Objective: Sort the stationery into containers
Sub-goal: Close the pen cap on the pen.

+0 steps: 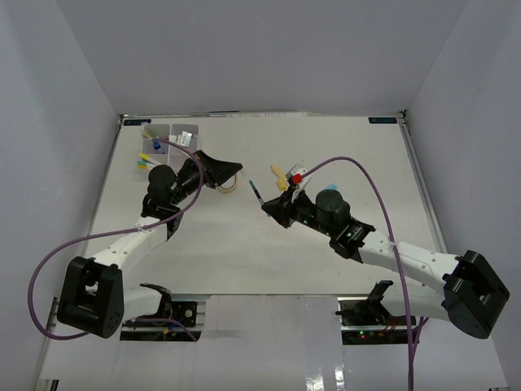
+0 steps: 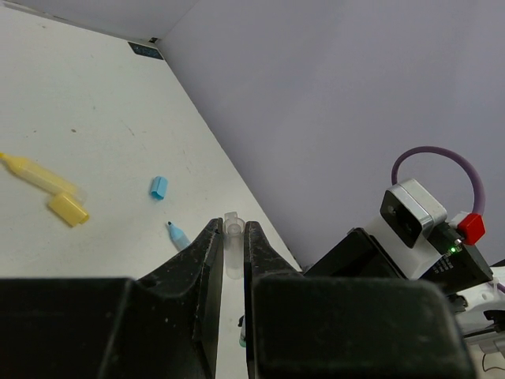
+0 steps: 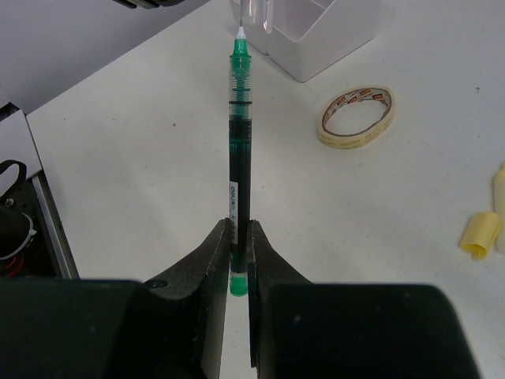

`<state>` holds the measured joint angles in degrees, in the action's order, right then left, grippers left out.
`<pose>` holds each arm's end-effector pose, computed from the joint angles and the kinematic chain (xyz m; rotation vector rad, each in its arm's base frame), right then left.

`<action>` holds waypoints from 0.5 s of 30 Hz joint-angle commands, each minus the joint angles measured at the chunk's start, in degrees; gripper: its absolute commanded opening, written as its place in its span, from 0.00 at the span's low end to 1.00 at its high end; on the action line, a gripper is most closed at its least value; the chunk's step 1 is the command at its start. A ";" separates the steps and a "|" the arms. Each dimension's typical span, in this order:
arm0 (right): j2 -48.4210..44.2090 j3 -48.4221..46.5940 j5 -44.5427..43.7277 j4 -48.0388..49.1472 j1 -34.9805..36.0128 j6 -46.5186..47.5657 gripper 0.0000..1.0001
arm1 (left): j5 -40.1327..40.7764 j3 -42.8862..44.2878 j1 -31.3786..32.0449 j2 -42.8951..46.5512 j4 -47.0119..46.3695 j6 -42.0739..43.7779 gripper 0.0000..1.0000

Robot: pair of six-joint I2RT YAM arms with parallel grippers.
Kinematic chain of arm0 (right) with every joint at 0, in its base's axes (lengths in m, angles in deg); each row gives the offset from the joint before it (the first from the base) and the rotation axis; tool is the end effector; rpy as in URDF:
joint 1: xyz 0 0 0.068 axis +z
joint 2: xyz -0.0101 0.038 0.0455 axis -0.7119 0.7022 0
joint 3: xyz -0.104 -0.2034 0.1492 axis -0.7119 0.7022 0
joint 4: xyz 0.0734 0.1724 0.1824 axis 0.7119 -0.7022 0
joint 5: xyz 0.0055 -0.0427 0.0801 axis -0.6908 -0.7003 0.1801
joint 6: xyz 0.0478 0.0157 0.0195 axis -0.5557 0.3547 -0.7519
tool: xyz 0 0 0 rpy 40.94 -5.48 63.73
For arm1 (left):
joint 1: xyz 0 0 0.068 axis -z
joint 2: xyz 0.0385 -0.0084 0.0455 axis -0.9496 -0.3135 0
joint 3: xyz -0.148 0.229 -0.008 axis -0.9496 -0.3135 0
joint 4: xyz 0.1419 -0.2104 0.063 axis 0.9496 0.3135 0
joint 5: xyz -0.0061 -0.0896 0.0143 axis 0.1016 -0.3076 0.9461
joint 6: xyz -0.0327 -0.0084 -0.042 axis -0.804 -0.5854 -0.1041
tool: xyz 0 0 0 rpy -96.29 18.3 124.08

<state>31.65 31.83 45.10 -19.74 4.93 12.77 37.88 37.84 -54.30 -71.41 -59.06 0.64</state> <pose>0.1657 0.2045 0.2735 -0.6346 1.5881 0.8868 0.2516 -0.0994 0.2904 0.0234 1.6445 -1.3905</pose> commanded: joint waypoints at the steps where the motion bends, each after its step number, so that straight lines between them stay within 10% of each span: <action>1: 0.38 -1.25 0.85 3.87 0.56 -0.18 0.08 | 0.69 0.03 -0.47 0.50 -0.26 -0.27 0.00; 15: 3.20 -3.36 1.82 3.08 0.65 -0.01 0.08 | -0.28 0.21 -0.47 0.76 -0.79 -0.62 0.00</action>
<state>34.97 31.44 46.58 -19.58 5.26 12.74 37.83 37.84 -54.39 -71.41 -59.06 0.11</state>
